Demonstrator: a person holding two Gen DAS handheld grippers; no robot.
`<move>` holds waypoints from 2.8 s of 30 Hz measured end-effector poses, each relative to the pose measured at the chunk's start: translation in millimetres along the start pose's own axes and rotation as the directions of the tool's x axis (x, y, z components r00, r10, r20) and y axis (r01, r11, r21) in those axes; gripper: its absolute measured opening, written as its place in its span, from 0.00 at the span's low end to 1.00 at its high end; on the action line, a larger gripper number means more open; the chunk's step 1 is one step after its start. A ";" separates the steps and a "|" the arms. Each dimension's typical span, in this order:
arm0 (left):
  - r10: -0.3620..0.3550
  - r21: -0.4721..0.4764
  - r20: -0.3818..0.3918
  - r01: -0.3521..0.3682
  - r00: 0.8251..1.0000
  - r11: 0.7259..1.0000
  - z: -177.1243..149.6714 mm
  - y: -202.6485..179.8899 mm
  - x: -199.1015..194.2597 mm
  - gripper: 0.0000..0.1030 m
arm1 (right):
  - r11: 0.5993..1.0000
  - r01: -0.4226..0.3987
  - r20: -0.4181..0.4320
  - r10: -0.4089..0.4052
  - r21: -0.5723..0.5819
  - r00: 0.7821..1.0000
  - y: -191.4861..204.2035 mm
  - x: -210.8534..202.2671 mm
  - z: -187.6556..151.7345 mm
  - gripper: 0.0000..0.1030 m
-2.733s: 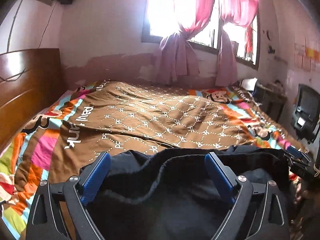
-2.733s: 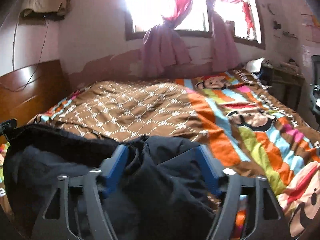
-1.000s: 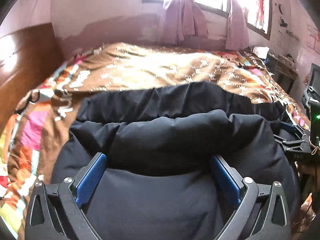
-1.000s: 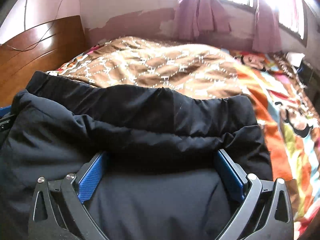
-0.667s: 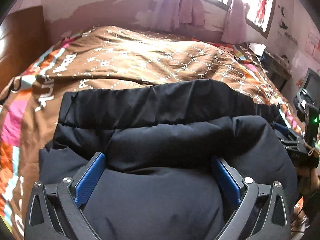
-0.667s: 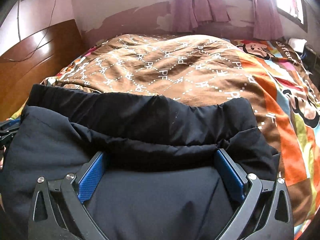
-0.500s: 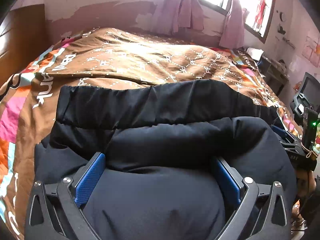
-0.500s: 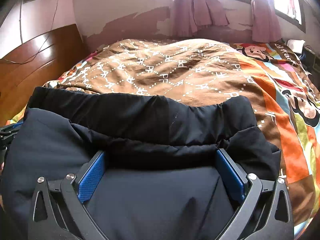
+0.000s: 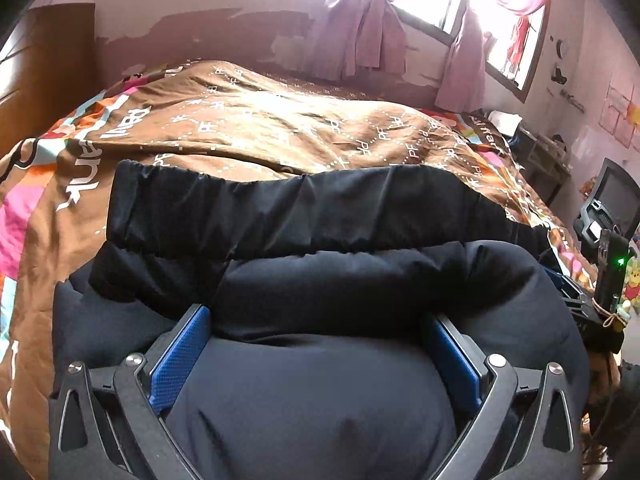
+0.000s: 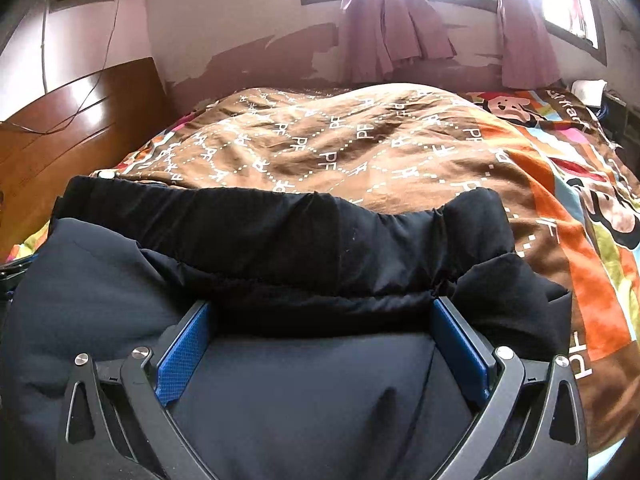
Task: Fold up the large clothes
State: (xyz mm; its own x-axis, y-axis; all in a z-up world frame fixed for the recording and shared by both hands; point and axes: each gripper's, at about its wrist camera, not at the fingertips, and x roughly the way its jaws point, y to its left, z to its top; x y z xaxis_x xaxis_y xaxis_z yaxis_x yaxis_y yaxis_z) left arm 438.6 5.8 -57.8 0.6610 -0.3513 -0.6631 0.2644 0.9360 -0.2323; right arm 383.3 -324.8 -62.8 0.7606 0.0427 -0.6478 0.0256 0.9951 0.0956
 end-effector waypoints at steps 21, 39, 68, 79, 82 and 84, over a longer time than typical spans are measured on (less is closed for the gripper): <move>0.110 -0.070 0.180 -0.098 0.978 0.993 -17.8 19.1 -86.0 1.00 | 0.985 0.069 0.247 -0.108 0.159 0.963 -31.5 -91.0 -29.8 0.99; -0.224 -0.341 -0.068 0.189 0.972 0.921 -65.9 128.5 -51.8 1.00 | 0.930 -0.168 -0.006 0.180 0.328 0.984 -115.5 -57.1 -74.4 0.99; -0.084 -0.301 -0.084 0.055 0.993 0.952 -83.5 67.0 -152.4 0.18 | 1.000 -0.005 -0.200 0.004 -0.003 0.980 -18.4 -145.6 -72.8 0.29; -0.066 -0.345 -0.127 0.019 0.990 0.938 -92.2 80.9 -129.5 0.24 | 0.985 -0.028 -0.159 0.055 0.171 0.986 -85.0 -86.0 -34.7 0.67; -0.086 -0.370 -0.140 0.028 0.986 0.929 -94.2 89.0 -121.8 0.27 | 0.981 -0.101 -0.151 0.127 0.163 0.980 -90.1 -64.9 -20.7 0.67; -0.093 -0.381 -0.146 0.030 0.985 0.924 -95.3 92.3 -116.7 0.27 | 0.968 -0.154 -0.153 0.185 0.197 0.971 -82.9 -53.8 -29.3 0.58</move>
State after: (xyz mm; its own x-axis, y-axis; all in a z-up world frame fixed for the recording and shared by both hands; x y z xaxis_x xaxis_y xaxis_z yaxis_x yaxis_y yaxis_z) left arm 318.9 135.3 -69.7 0.5237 -0.4294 -0.7358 -0.0033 0.8626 -0.5058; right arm 321.2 -406.9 -58.1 0.6439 0.2394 -0.7266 0.0353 0.9394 0.3409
